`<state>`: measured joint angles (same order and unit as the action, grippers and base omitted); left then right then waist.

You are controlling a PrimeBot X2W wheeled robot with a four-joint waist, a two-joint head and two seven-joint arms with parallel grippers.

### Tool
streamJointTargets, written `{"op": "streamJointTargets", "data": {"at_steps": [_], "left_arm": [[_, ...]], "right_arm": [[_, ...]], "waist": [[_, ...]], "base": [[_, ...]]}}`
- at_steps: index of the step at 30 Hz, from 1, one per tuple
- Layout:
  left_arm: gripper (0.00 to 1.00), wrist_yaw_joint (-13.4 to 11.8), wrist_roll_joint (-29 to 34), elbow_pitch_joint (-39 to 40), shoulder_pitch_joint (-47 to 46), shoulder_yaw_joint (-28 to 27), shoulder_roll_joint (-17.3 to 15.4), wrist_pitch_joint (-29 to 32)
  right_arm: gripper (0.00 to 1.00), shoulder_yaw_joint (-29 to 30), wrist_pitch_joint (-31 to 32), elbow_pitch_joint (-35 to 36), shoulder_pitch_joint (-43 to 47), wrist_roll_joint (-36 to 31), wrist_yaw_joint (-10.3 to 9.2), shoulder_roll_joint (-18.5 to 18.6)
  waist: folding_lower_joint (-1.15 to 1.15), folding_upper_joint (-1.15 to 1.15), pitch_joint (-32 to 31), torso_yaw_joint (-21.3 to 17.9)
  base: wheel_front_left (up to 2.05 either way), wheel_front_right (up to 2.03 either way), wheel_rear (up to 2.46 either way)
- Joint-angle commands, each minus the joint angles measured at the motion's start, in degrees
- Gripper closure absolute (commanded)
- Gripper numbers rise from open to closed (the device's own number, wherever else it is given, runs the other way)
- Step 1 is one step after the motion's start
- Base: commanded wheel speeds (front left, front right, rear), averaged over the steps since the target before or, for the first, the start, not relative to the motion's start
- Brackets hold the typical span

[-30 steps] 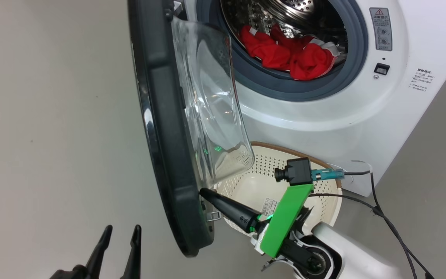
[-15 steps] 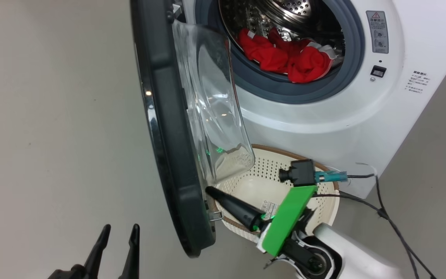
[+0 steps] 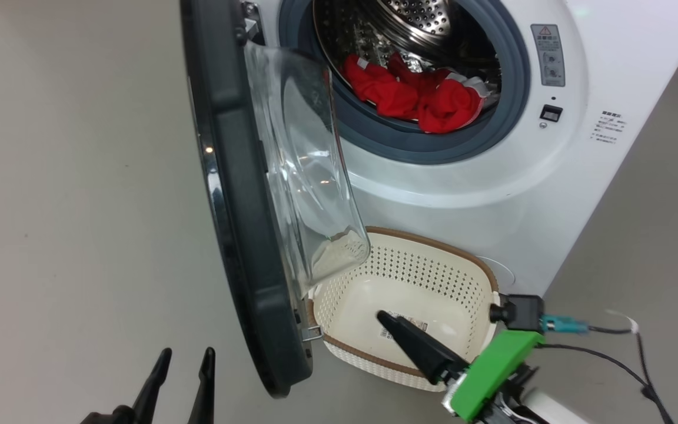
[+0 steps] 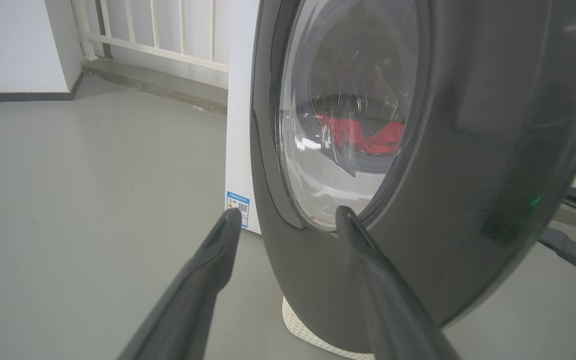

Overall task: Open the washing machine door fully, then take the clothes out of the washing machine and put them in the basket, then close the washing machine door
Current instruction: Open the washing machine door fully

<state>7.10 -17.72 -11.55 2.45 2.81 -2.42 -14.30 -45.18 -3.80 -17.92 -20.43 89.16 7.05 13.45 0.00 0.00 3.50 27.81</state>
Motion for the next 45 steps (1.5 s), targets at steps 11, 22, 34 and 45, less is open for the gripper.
{"op": "streamJointTargets", "data": {"at_steps": [11, 22, 34, 45], "left_arm": [[0.0, 0.4, 0.6, 0.8, -0.2, -2.8, -0.5, -0.7], [0.0, 0.4, 1.0, 1.0, 0.1, -3.5, -0.5, -0.7], [0.0, 0.4, 1.6, 1.7, -0.1, -3.6, -0.5, -0.7], [0.0, 0.4, 1.5, 1.7, -0.1, -3.6, -0.5, -0.7]], "right_arm": [[0.0, 0.0, -9.5, -5.0, 4.4, -6.6, 0.44, 5.2], [0.0, 14.0, -11.2, -7.1, 7.2, -30.4, 0.44, 3.8], [0.0, 30.1, -11.2, 0.0, 13.8, -58.8, 0.44, -2.5], [0.0, 35.1, -11.2, 0.6, 17.7, -68.9, 0.44, -6.4]], "waist": [[0.0, 0.0, -0.6, -2.1], [0.0, 0.0, -1.0, -3.0], [0.0, 0.0, -1.2, -2.7], [0.0, 0.0, -0.8, -2.2]], "base": [[0.0, 0.0, 0.0], [0.0, 0.0, 0.0], [0.0, 0.0, 0.0], [0.0, 0.0, 0.0]]}}
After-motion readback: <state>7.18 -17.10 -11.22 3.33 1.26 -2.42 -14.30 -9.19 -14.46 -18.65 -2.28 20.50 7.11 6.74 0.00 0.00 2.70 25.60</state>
